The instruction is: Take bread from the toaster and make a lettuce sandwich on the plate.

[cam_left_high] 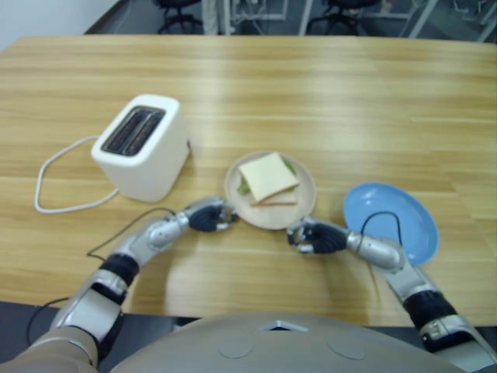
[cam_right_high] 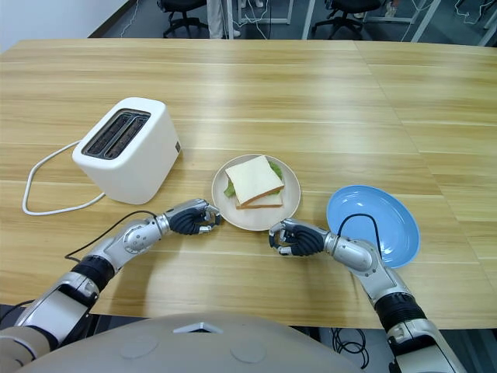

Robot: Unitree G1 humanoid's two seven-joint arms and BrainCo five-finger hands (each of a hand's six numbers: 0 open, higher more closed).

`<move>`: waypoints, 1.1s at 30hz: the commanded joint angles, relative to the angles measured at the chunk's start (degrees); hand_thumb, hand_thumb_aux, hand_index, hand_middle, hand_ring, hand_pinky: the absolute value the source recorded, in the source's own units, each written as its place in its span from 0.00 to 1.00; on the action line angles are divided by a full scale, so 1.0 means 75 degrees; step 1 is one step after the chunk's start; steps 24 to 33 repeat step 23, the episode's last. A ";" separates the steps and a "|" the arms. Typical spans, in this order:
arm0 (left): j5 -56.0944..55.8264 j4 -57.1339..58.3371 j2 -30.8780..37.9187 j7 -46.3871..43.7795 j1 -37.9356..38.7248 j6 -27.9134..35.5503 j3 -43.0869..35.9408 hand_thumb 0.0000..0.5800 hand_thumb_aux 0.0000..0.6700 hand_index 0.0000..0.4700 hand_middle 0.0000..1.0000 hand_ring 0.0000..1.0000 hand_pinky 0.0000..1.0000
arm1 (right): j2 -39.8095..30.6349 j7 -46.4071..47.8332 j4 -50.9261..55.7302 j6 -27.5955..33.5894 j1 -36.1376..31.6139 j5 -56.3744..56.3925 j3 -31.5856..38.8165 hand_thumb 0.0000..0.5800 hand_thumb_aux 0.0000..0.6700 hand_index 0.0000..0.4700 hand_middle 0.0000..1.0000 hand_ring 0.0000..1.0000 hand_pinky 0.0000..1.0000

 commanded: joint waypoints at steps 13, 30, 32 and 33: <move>-0.2292 -0.3003 -0.0088 0.0988 0.0310 -0.0576 0.2058 0.00 0.00 0.00 0.00 0.00 0.00 | 0.0674 -0.1660 -0.2010 0.0161 -0.0572 0.2322 -0.1820 0.00 0.00 0.00 0.00 0.00 0.00; -0.2722 -0.7183 -0.1441 0.1807 0.0706 0.0766 0.3669 0.00 0.00 0.00 0.00 0.00 0.00 | 0.1878 -0.2662 -0.3906 0.0024 -0.1332 0.2172 -0.2354 0.00 0.00 0.00 0.00 0.00 0.00; -0.2722 -0.7183 -0.1441 0.1807 0.0706 0.0766 0.3669 0.00 0.00 0.00 0.00 0.00 0.00 | 0.1878 -0.2662 -0.3906 0.0024 -0.1332 0.2172 -0.2354 0.00 0.00 0.00 0.00 0.00 0.00; -0.2722 -0.7183 -0.1441 0.1807 0.0706 0.0766 0.3669 0.00 0.00 0.00 0.00 0.00 0.00 | 0.1878 -0.2662 -0.3906 0.0024 -0.1332 0.2172 -0.2354 0.00 0.00 0.00 0.00 0.00 0.00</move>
